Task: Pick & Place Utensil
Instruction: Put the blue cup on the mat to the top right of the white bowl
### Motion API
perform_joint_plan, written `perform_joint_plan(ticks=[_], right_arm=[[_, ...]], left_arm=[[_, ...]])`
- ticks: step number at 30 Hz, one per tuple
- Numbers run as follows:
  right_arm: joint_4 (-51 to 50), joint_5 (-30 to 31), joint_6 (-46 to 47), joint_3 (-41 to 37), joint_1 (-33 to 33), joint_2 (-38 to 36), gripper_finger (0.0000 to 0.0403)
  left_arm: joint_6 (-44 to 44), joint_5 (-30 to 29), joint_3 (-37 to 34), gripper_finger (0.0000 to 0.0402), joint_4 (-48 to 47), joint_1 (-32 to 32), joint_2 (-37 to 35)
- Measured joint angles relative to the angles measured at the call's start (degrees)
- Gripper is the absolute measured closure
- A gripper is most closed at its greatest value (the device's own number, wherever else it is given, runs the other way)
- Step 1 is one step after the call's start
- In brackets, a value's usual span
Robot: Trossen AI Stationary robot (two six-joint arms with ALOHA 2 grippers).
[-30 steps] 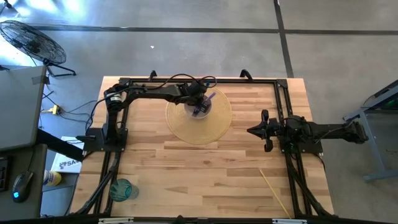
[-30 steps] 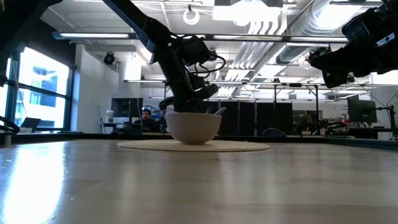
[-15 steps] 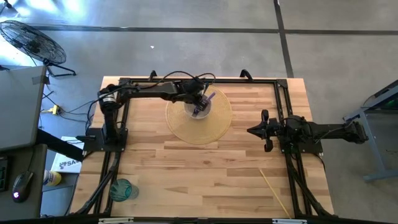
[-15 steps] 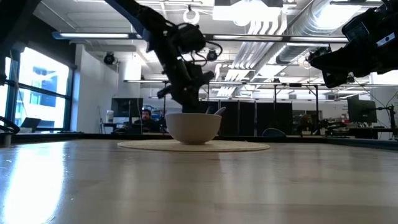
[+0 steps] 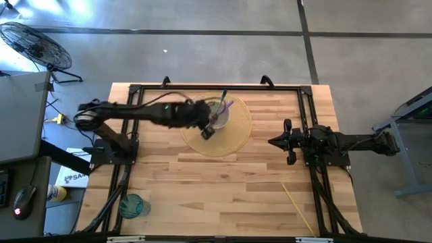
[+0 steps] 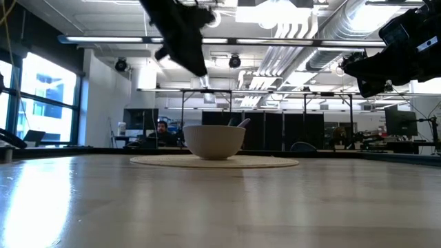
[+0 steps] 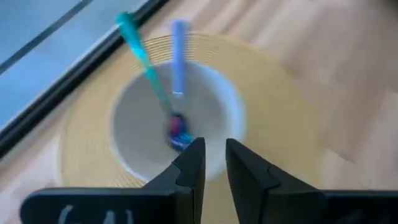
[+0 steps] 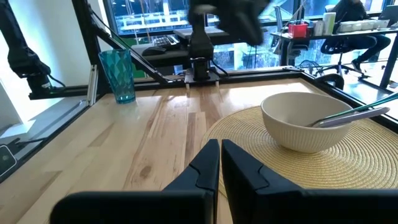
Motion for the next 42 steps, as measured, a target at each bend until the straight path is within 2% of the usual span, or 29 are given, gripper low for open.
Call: perform_joint_plan(ticks=[3,9,20,24,27,29,32,42], right_arm=[[0.0,0.0,0.0,0.0,0.0,0.0,0.0391],[0.0,0.0,0.0,0.0,0.0,0.0,0.0391],[0.0,0.0,0.0,0.0,0.0,0.0,0.0391],[0.0,0.0,0.0,0.0,0.0,0.1,0.0391],[0.0,0.0,0.0,0.0,0.0,0.1,0.0391],[0.0,0.0,0.0,0.0,0.0,0.1,0.0391],[0.0,0.0,0.0,0.0,0.0,0.1,0.0391],[0.0,0.0,-1.9,0.0,0.0,0.1,0.0391]], left_arm=[[-1.6,1.2,-0.7,0.0339,-2.4,-5.7,-3.9],[-3.3,2.3,-0.8,0.0339,-6.6,-19.2,-7.1],[-9.5,7.2,-0.8,0.0339,-10.5,-44.2,-7.2],[-20.1,10.3,1.3,0.0339,-10.4,-50.2,-7.2],[-30.8,10.4,3.1,0.0339,-9.8,-53.7,-7.2],[-34.7,11.0,4.0,0.0339,-9.8,-55.6,-7.1],[-40.0,13.9,4.2,0.0339,-10.0,-57.9,-7.1],[-68.2,15.9,4.2,0.0339,-10.3,-65.0,-5.0]])
